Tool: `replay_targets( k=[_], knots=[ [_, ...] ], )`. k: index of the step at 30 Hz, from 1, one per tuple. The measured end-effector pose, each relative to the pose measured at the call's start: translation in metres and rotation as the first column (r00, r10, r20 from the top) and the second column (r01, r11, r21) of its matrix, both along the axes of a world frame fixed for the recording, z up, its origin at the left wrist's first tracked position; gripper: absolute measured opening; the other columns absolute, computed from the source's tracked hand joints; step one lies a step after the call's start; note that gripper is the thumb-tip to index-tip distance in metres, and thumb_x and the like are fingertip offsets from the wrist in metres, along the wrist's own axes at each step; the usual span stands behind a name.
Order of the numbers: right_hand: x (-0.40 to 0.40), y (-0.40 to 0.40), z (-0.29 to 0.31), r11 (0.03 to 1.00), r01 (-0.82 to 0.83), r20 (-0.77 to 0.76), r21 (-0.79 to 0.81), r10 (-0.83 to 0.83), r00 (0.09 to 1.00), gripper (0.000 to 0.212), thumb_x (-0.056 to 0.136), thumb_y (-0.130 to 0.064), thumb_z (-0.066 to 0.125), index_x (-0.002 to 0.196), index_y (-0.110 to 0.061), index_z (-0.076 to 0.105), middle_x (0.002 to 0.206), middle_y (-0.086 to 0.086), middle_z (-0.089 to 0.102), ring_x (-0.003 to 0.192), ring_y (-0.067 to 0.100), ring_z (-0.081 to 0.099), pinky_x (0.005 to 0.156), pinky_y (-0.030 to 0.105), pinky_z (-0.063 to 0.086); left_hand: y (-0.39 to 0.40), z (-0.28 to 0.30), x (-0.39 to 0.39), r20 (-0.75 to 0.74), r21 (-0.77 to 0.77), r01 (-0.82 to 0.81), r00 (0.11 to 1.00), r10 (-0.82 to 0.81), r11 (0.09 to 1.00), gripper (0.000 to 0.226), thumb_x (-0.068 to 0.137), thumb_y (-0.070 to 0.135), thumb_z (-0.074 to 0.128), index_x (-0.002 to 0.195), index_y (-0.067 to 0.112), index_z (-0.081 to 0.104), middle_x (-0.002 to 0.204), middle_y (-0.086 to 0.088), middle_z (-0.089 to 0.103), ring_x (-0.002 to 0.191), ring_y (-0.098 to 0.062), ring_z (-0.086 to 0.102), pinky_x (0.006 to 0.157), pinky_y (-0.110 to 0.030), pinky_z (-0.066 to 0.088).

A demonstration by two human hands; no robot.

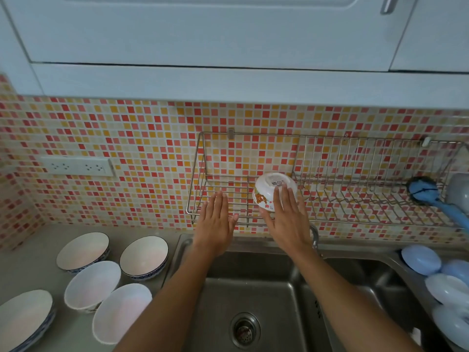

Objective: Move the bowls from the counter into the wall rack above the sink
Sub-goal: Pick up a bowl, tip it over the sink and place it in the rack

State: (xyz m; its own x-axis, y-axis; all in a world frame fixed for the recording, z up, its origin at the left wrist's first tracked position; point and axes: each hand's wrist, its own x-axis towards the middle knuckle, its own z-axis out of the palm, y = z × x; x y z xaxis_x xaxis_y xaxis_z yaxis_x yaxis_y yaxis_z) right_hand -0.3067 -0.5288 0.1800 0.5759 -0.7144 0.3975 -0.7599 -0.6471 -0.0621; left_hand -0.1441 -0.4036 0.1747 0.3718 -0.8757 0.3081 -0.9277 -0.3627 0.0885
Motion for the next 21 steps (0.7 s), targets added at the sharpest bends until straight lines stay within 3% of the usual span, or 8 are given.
replay_targets(
  k=[7,10,12,14,16,19,21],
  knots=[
    [-0.013,0.017,-0.024,0.995,-0.033,0.061,-0.094,0.039,0.997,0.067,0.093,-0.06,0.04,0.147,-0.019,0.04,0.153,0.013,0.038,0.141,0.033,0.035,0.114,0.058,0.022,0.02,-0.013,-0.01,-0.073,-0.112,-0.017,0.997,0.008,0.994,0.063,0.1,0.051,0.008,0.15,0.017,-0.009,0.155,0.001,-0.019,0.142,-0.018,-0.023,0.118,-0.036,-0.011],
    [-0.016,0.029,-0.031,0.992,-0.087,0.116,-0.091,0.098,0.988,0.075,0.089,-0.058,0.052,0.15,-0.019,0.033,0.157,0.014,0.031,0.145,0.034,0.025,0.116,0.061,0.013,0.047,-0.028,-0.01,-0.104,-0.173,-0.015,0.995,-0.003,0.985,0.058,0.101,0.045,0.019,0.152,0.02,0.006,0.159,0.002,-0.005,0.146,-0.017,-0.012,0.12,-0.039,-0.004],
    [-0.014,0.044,-0.038,0.988,-0.135,0.196,-0.07,0.146,0.97,0.086,0.085,-0.058,0.057,0.154,-0.021,0.021,0.16,0.013,0.021,0.148,0.034,0.013,0.117,0.056,0.01,0.067,-0.041,-0.005,-0.117,-0.166,-0.037,0.993,0.018,0.985,0.054,0.102,0.042,0.025,0.151,0.023,0.012,0.161,0.0,0.002,0.148,-0.017,-0.008,0.12,-0.042,-0.005],
    [-0.011,0.063,-0.044,0.984,-0.177,0.288,-0.037,0.18,0.941,0.092,0.081,-0.051,0.068,0.154,-0.02,0.021,0.16,0.014,0.021,0.147,0.034,0.013,0.112,0.05,0.015,0.089,-0.05,0.0,-0.2,-0.15,-0.074,0.979,0.043,0.986,0.053,0.101,0.04,0.03,0.15,0.026,0.015,0.161,0.001,0.008,0.148,-0.018,-0.003,0.12,-0.047,0.0],
    [-0.002,0.085,-0.054,0.969,-0.247,0.357,-0.023,0.239,0.903,0.088,0.078,-0.042,0.074,0.15,-0.016,0.031,0.156,0.017,0.03,0.143,0.036,0.027,0.111,0.047,0.027,0.112,-0.058,0.008,-0.291,-0.127,-0.114,0.954,0.073,0.985,0.053,0.1,0.043,0.03,0.149,0.029,0.017,0.161,0.003,0.011,0.148,-0.018,0.003,0.12,-0.049,0.003],
    [0.026,0.125,-0.077,0.926,-0.345,0.397,0.154,0.261,0.88,0.08,0.078,-0.035,0.077,0.146,-0.016,0.039,0.148,0.014,0.039,0.134,0.029,0.041,0.105,0.037,0.037,0.147,-0.064,0.025,-0.373,-0.086,-0.188,0.917,0.143,0.978,0.055,0.098,0.051,0.033,0.148,0.037,0.017,0.16,0.007,0.011,0.148,-0.018,0.007,0.119,-0.048,-0.001],
    [0.05,0.153,-0.091,0.868,-0.387,0.412,0.312,0.244,0.878,0.078,0.079,-0.034,0.078,0.145,-0.018,0.041,0.144,0.011,0.043,0.129,0.024,0.046,0.099,0.029,0.037,0.169,-0.068,0.041,-0.498,-0.094,-0.295,0.841,0.212,0.951,0.058,0.094,0.054,0.037,0.146,0.034,0.026,0.159,0.005,0.017,0.147,-0.019,0.013,0.12,-0.048,0.007]
  ],
)
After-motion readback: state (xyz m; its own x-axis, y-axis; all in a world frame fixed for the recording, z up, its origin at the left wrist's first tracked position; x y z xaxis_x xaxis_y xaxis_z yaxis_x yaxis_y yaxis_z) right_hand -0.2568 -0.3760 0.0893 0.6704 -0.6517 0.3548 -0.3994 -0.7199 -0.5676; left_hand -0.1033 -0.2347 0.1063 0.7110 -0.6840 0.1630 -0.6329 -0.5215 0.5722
